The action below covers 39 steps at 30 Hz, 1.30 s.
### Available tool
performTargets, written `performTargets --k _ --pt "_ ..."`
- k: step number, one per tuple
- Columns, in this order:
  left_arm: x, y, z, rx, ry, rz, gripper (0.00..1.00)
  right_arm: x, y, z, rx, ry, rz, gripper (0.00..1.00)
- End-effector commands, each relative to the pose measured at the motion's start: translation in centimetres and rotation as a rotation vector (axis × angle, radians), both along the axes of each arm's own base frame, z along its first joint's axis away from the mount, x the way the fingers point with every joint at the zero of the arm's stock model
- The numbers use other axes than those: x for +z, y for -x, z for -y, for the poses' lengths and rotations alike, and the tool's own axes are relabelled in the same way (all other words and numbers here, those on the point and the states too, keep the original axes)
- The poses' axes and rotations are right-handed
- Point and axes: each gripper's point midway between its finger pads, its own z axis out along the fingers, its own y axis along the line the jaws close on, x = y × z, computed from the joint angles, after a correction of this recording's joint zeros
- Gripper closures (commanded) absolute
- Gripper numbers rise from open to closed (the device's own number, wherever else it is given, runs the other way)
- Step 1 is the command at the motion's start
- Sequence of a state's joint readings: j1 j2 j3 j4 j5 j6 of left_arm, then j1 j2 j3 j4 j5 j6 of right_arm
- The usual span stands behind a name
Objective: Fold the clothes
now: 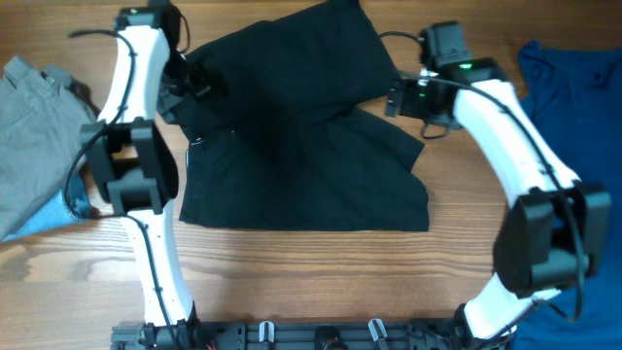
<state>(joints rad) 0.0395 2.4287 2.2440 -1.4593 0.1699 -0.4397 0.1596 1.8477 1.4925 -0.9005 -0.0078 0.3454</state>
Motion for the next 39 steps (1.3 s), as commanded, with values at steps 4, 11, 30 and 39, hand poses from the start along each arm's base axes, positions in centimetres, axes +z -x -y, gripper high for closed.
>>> performTargets --k 4,11,30,39 --pt "5.3 4.6 -1.1 0.006 -0.07 -0.087 0.0 1.2 4.8 1.7 -0.062 -0.242 -0.191 0.0" --pt "6.1 6.8 -0.1 -0.042 -0.052 -0.127 0.0 1.5 7.4 3.9 -0.11 -0.258 -0.282 0.0" --pt "7.1 20.2 0.6 -0.019 -0.103 0.047 0.0 2.4 14.7 3.8 -0.124 -0.269 -0.166 0.01" --pt "3.2 23.6 1.5 0.264 -0.019 0.278 0.0 -1.9 18.0 1.5 -0.354 -0.456 -0.167 0.0"
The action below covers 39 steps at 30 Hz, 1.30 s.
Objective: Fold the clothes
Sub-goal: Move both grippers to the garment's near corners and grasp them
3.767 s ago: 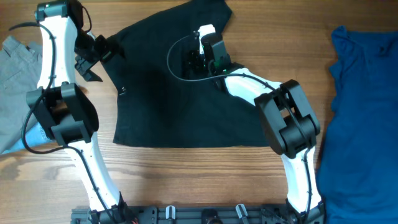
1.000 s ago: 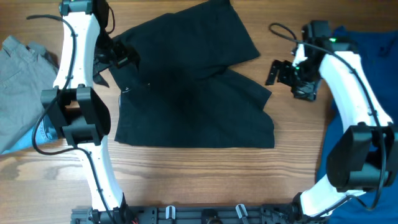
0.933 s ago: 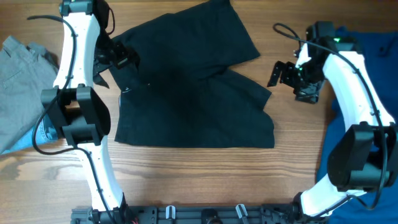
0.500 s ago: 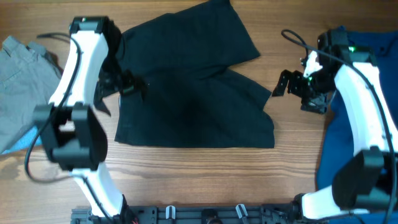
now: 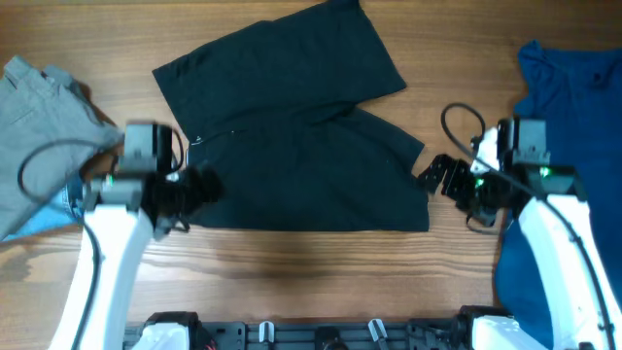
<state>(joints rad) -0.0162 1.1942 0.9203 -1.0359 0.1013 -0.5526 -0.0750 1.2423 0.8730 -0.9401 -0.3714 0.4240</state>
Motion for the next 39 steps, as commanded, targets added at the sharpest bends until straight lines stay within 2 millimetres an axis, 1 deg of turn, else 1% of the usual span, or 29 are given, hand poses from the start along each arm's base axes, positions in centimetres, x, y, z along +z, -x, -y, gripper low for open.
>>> performTargets --k 1,4,6,10,11,12,16,19,23,25,27,30,32,34,36,39 --pt "-3.1 2.4 0.5 0.242 0.089 -0.049 0.0 -2.7 1.9 -0.9 -0.16 -0.099 -0.119 0.0" --pt "-5.3 3.2 0.9 0.346 0.136 -0.097 0.0 -4.5 2.5 -1.0 -0.221 -0.114 -0.152 0.0" --pt "-6.2 3.5 0.9 0.413 0.147 -0.118 0.0 -5.4 2.7 -1.0 -0.262 -0.125 -0.164 0.0" --pt "-7.5 2.7 0.6 0.518 0.159 -0.111 0.0 -6.8 2.9 -1.0 -0.332 -0.145 -0.177 0.0" --pt "-7.8 2.5 0.3 0.549 0.146 -0.103 0.0 -7.0 3.0 -1.0 -0.34 -0.147 -0.178 0.01" --pt "-8.2 2.4 -0.4 0.597 0.119 -0.102 0.02 -7.4 3.1 -1.1 -0.352 -0.152 -0.181 0.02" --pt "-9.2 2.8 -0.8 0.629 0.083 -0.146 0.05 -8.5 3.7 -1.7 -0.35 -0.154 -0.191 0.1" --pt "-10.0 3.2 -0.9 0.646 0.065 -0.185 0.06 -9.1 4.4 -2.4 -0.353 -0.158 -0.214 0.14" --pt "-11.1 3.5 -1.8 0.678 0.008 -0.215 0.09 -9.8 5.0 -3.0 -0.373 -0.138 -0.238 0.17" --pt "-11.6 3.8 -2.1 0.702 -0.012 -0.236 0.09 -9.9 4.9 -3.2 -0.368 -0.126 -0.23 0.18" --pt "-12.1 3.5 -2.1 0.702 -0.015 -0.237 0.09 -9.9 4.3 -3.2 -0.376 -0.109 -0.203 0.19" --pt "-12.6 2.8 -2.2 0.703 -0.017 -0.22 0.1 -9.7 3.1 -3.1 -0.407 -0.109 -0.157 0.26" --pt "-12.8 2.4 -2.2 0.703 -0.015 -0.212 0.13 -9.7 2.5 -2.7 -0.419 -0.093 -0.131 0.3" --pt "-13.0 2.4 -2.5 0.706 -0.03 -0.209 0.16 -9.9 2.3 -2.5 -0.423 -0.084 -0.128 0.31" --pt "-13.0 2.3 -3.1 0.712 -0.064 -0.195 0.19 -10.3 2.3 -2.6 -0.423 -0.082 -0.14 0.37" --pt "-12.9 1.7 -3.8 0.721 -0.089 -0.16 0.27 -10.7 2.4 -2.7 -0.428 -0.085 -0.16 0.45"
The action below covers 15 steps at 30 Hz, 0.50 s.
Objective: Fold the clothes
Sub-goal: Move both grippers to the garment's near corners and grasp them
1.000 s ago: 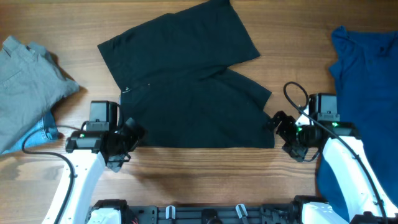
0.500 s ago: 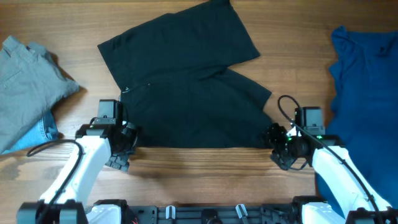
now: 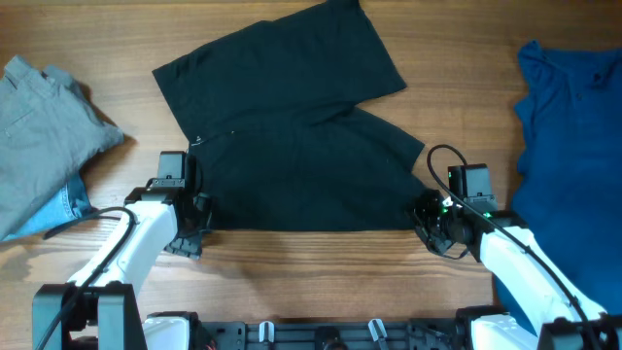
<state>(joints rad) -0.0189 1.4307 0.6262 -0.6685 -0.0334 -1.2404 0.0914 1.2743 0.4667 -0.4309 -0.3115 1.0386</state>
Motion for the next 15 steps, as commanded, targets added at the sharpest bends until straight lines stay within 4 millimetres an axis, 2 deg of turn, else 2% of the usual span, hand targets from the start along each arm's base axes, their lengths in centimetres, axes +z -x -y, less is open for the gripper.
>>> performTargets --k 1,3,6,10,12,14,15 --pt "-1.1 -0.1 -1.6 0.019 -0.083 -0.005 0.31 -0.9 0.2 0.3 -0.02 0.022 -0.03 0.5" --pt "-1.0 -0.4 -1.7 0.026 -0.083 0.008 0.39 -0.9 0.0 0.3 -0.019 0.019 -0.025 0.55" --pt "-1.0 -0.9 -2.0 0.033 -0.085 0.027 0.58 -0.8 -0.3 0.2 -0.02 0.018 -0.013 0.58" --pt "-0.9 -1.3 -2.5 0.044 -0.096 0.043 0.71 -0.8 -0.5 0.2 -0.019 0.017 -0.002 0.66" --pt "-0.9 -1.3 -2.5 0.045 -0.096 0.044 0.8 -0.7 -0.6 0.2 -0.019 0.016 0.001 0.68" --pt "-0.9 -1.2 -2.5 0.044 -0.095 0.042 0.94 -0.6 -0.7 0.2 -0.014 0.018 0.007 0.7" --pt "-0.9 -1.2 -2.5 0.04 -0.095 0.04 0.96 -0.6 -0.8 0.2 -0.009 0.019 0.012 0.71"
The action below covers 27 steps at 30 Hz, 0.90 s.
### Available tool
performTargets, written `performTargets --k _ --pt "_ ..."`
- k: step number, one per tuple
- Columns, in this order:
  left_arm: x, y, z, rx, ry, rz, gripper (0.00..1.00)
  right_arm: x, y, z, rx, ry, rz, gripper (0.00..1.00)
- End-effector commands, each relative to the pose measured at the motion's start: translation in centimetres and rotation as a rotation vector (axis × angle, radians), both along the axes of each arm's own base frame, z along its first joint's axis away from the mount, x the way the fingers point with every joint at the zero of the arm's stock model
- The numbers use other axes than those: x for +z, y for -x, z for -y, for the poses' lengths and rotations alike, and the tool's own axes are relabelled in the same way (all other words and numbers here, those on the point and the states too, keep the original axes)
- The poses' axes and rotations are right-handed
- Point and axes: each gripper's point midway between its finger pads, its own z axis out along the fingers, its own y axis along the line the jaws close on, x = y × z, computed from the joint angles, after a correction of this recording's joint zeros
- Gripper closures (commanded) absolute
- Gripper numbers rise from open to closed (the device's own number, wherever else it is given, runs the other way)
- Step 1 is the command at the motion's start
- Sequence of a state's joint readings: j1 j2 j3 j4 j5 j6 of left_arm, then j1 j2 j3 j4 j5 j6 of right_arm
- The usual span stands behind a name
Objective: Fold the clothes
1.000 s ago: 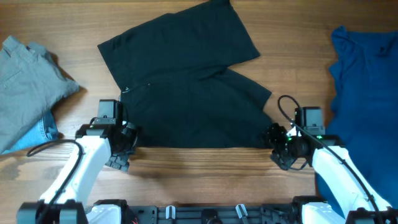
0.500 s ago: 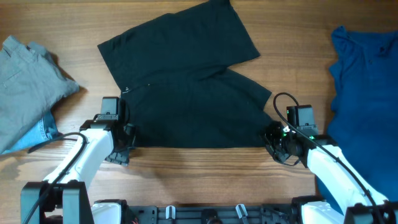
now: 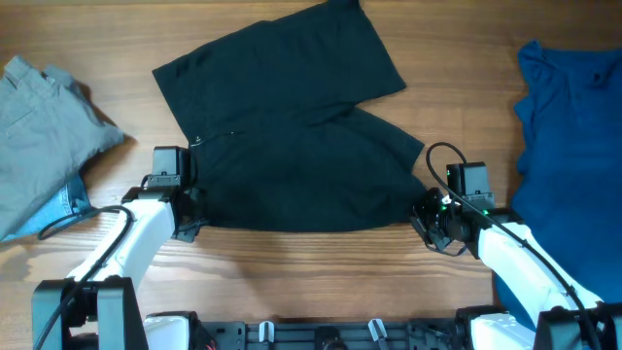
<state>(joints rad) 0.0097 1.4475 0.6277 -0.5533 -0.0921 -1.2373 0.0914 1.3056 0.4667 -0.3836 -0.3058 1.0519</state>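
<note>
Black shorts lie spread flat across the middle of the wooden table. My left gripper sits at the shorts' near left corner and my right gripper at the near right corner. The fingers of both are hidden under the wrists and against the dark cloth, so whether they grip the hem cannot be told.
A folded grey garment on a pale blue one lies at the left edge. A blue shirt covers the right side. Bare wood runs along the near edge.
The left gripper has shifted slightly up and toward the shorts' near left corner. The near hem at both corners looks a little pulled in. The right arm barely moved.
Both arms first reached over the far part of the shorts. Then they were drawn back to either side of the near half. After that they sat low at the two near corners, where they remain.
</note>
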Motion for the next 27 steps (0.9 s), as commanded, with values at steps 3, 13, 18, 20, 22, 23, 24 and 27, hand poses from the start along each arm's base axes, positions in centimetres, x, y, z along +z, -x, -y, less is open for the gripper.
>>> performTargets --k 3,13,18,20,22,23,24,27 --pt "-1.1 1.3 -0.5 -0.074 -0.03 -0.064 0.96 0.1 -0.5 0.1 0.028 0.027 0.023 0.71" --pt "2.0 1.4 0.2 -0.274 -0.035 -0.057 0.96 3.0 -2.3 1.1 0.101 0.123 0.119 0.8" --pt "5.0 0.8 1.6 -0.356 -0.025 0.014 0.96 5.7 -3.2 1.8 0.152 0.184 0.151 0.96" --pt "6.2 0.9 2.4 -0.385 -0.022 0.033 0.96 7.1 -3.3 2.4 0.172 0.225 0.147 0.96" --pt "7.1 1.2 3.1 -0.416 -0.022 0.04 0.96 8.5 -3.4 3.2 0.176 0.277 0.137 0.96" --pt "7.5 1.4 3.5 -0.435 -0.022 0.039 0.96 9.3 -3.5 3.6 0.178 0.306 0.137 0.96" --pt "7.8 1.6 3.8 -0.454 -0.022 0.037 0.96 9.9 -3.5 3.9 0.18 0.323 0.137 0.96" --pt "9.5 2.1 5.3 -0.566 -0.032 0.022 0.96 12.9 -3.8 5.2 0.184 0.377 0.142 0.96"
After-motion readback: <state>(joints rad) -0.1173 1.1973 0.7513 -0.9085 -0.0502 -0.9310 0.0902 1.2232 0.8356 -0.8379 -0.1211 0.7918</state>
